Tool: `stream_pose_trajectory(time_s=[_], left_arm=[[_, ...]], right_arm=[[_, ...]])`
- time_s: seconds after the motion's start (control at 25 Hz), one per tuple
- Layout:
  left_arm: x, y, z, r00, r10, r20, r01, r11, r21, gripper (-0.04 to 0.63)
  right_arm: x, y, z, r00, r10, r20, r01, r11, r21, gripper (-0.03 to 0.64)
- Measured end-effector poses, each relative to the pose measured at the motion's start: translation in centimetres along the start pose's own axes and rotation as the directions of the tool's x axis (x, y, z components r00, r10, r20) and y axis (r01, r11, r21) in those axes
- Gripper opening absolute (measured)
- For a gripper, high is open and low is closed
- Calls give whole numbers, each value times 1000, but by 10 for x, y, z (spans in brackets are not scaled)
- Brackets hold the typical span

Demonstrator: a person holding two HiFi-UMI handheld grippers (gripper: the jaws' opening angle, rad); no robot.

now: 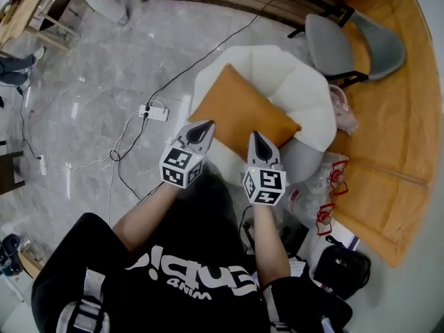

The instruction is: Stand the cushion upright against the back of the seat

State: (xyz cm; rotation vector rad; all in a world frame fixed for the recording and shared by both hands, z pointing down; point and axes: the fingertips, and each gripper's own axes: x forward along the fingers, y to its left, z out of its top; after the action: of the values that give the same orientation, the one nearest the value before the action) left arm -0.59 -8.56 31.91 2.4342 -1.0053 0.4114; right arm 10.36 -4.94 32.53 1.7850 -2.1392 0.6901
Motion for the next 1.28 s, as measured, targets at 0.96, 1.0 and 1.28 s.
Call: stream_pose_trajectory(time_s=[0.96,1.0,1.28], left_arm=[[161,114,-222,962,-16,-273,-45,975,-217,170],[166,119,-233,959,-13,-283,-51,975,-218,172],[197,152,-315,932,5,-364,-99,966,-240,207]], right_arm=[[222,-74,-163,936,70,-345,-74,997,2,187],[230,-80,-169,933,62,-356,-72,997,-15,192],[289,-99,-227,860,48,-509,-172,965,-199,223]])
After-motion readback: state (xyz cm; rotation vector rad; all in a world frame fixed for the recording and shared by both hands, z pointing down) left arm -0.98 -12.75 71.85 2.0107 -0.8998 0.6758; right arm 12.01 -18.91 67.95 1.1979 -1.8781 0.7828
